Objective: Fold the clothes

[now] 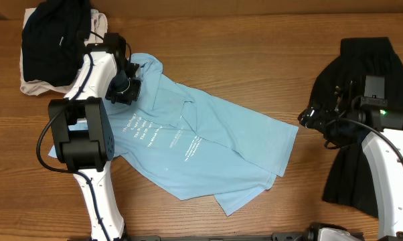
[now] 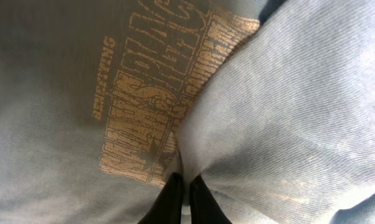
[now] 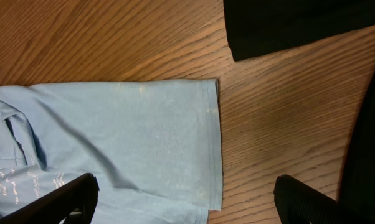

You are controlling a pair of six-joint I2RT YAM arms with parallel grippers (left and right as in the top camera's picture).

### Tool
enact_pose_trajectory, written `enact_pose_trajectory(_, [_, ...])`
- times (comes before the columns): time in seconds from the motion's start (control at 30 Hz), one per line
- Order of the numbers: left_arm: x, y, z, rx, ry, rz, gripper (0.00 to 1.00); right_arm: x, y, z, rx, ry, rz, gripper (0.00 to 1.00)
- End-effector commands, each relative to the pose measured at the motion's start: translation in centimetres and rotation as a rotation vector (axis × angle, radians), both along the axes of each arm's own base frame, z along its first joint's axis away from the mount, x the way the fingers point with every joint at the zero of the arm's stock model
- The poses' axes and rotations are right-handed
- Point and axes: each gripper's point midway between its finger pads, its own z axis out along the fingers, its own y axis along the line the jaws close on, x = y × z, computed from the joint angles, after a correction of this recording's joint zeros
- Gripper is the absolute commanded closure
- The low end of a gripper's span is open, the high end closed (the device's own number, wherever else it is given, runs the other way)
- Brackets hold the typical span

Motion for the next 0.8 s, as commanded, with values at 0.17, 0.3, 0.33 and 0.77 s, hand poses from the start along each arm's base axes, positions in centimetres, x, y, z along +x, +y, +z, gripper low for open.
enact_pose_trajectory(0.17, [-0.5,-0.6,0.7,-0.012,0.036,0.024,0.96,0.0,0.0,0.0,-0.005,-0.004,-0.004,0.06])
enact_pose_trajectory(0.3, [-0.2,-0.5,5.4,-0.008,0.041,0.056,0.96,0.0,0.0,0.0,-0.004,-0.004,-0.004,0.07])
enact_pose_trajectory(0.33, [0.1,-0.5,6.8,-0.008,0.028,0.078,0.96,0.0,0.0,0.0,-0.002,-0.002,-0.012,0.10])
enact_pose_trajectory(0.77, [4.0,-3.6,19.3,-0.136,-0.264,0.106,0.96,-2.3,5.0,-2.3,0.041,0.105,0.058,0.16])
